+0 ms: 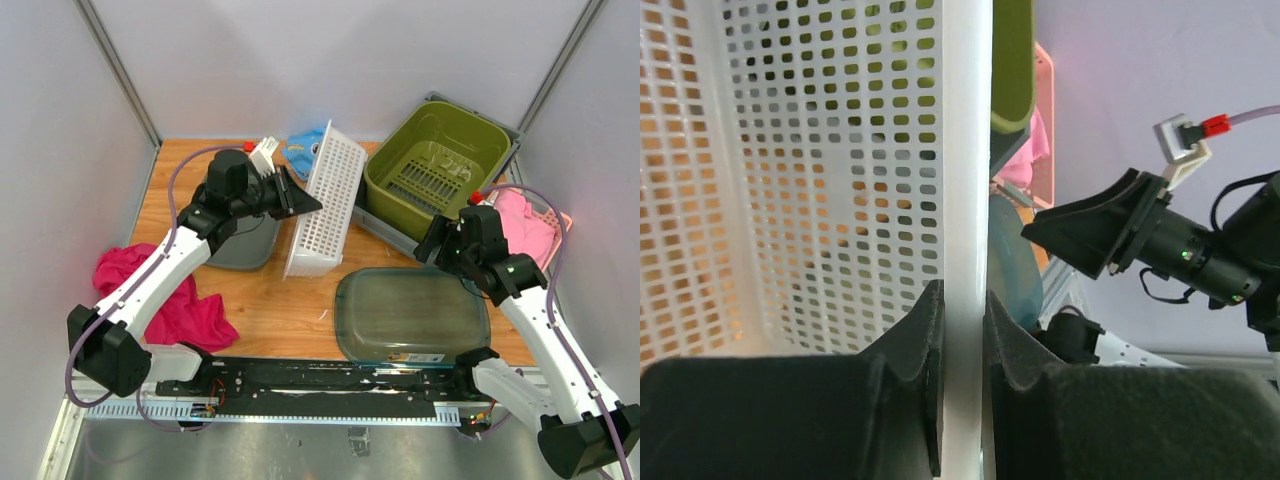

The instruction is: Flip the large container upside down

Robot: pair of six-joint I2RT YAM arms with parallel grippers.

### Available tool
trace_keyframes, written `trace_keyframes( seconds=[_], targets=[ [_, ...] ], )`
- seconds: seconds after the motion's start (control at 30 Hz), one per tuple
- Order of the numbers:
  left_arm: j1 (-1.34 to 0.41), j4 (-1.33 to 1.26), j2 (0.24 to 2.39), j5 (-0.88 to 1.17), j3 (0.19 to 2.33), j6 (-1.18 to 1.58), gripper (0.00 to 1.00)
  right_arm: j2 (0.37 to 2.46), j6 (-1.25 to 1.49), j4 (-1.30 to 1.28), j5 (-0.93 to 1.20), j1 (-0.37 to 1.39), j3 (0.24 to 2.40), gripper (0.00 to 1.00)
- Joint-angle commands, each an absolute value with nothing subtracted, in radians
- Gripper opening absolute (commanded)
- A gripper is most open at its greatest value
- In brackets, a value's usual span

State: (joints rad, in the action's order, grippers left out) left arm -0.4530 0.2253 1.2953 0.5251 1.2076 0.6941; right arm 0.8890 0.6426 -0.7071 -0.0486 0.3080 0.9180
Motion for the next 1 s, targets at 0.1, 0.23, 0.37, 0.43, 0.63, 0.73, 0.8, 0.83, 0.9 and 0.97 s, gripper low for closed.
trace_keyframes(
  seconds=[0.1, 0.23, 0.37, 0.43, 0.63, 0.73, 0.8, 0.83, 0.9, 0.97],
  targets=[
    [-0.384, 0.032, 1.25, 0.618, 1.089, 0.783, 0.0, 0.9, 0.637, -0.7, -0.032, 0.313, 0.916, 0.84],
    [-0.272, 0.128, 1.244, 0.627, 1.106, 0.701, 0.0, 0.894, 0.632, -0.7, -0.034, 0.313, 0.912, 0.84],
    [-0.12, 0.25, 1.253, 0.626, 1.153, 0.583, 0.0, 0.888, 0.631, -0.704, -0.035, 0.313, 0.909, 0.83],
    [-0.056, 0.298, 1.269, 0.619, 1.185, 0.531, 0.0, 0.885, 0.63, -0.704, -0.035, 0.313, 0.906, 0.84],
    [-0.005, 0.379, 1.355, 0.634, 1.305, 0.447, 0.0, 0.889, 0.629, -0.706, -0.031, 0.313, 0.904, 0.84],
    [-0.006, 0.315, 1.361, 0.742, 1.288, 0.5, 0.0, 0.885, 0.631, -0.708, -0.034, 0.314, 0.903, 0.84],
    [-0.008, 0.228, 1.336, 0.816, 1.237, 0.578, 0.0, 0.886, 0.632, -0.708, -0.037, 0.314, 0.901, 0.83],
    [-0.01, 0.166, 1.316, 0.847, 1.203, 0.629, 0.0, 0.89, 0.633, -0.707, -0.036, 0.314, 0.901, 0.84],
    [-0.026, 0.04, 1.271, 0.896, 1.132, 0.74, 0.0, 0.899, 0.636, -0.701, -0.029, 0.314, 0.898, 0.84],
    [-0.044, -0.055, 1.237, 0.921, 1.074, 0.837, 0.0, 0.912, 0.639, -0.688, -0.015, 0.313, 0.896, 0.83]
  ],
)
